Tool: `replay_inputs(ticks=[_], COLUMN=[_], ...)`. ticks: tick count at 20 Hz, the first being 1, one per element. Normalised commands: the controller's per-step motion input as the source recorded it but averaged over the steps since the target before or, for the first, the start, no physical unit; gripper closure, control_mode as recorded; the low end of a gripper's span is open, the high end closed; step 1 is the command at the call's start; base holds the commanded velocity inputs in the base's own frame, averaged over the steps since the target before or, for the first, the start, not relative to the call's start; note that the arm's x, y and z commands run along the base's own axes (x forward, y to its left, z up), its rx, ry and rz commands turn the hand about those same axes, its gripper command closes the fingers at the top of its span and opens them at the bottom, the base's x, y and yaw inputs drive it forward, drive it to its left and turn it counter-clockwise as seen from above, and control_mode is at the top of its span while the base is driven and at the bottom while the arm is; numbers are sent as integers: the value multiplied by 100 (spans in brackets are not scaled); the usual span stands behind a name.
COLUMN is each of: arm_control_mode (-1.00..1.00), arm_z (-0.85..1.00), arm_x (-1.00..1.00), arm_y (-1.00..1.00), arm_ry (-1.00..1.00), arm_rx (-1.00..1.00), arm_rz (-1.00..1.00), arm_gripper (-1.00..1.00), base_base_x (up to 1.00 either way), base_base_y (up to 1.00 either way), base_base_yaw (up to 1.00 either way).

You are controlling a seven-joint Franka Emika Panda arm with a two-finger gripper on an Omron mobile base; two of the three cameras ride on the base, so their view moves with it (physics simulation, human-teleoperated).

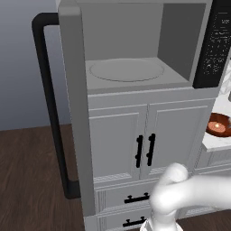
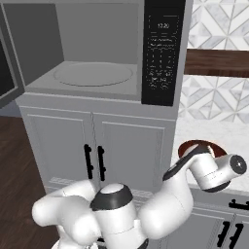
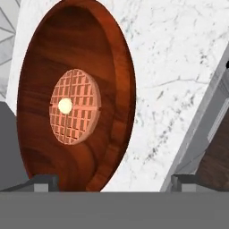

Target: Open the microwave, place the bowl with waffle inside the microwave, then close the microwave door and turn it on.

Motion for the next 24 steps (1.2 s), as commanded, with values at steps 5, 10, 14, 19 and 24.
replay_inputs(ticks=[5, 10, 14, 19, 24], arm_control_mode=[-100, -100, -100, -100, -100], arm_z=[-19, -6, -32, -29, 0], arm_x=[36, 37, 11, 1, 0], arm_y=[-13, -5, -7, -1, 0], arm_ry=[1, 5, 5, 3, 0], arm_rx=[3, 3, 2, 1, 0], arm_rz=[0, 0, 0, 0, 0], arm_gripper=[-100, -100, -100, -100, -100], base_base_x=[0, 0, 0, 0, 0], base_base_y=[0, 0, 0, 0, 0], base_base_yaw=[0, 0, 0, 0, 0])
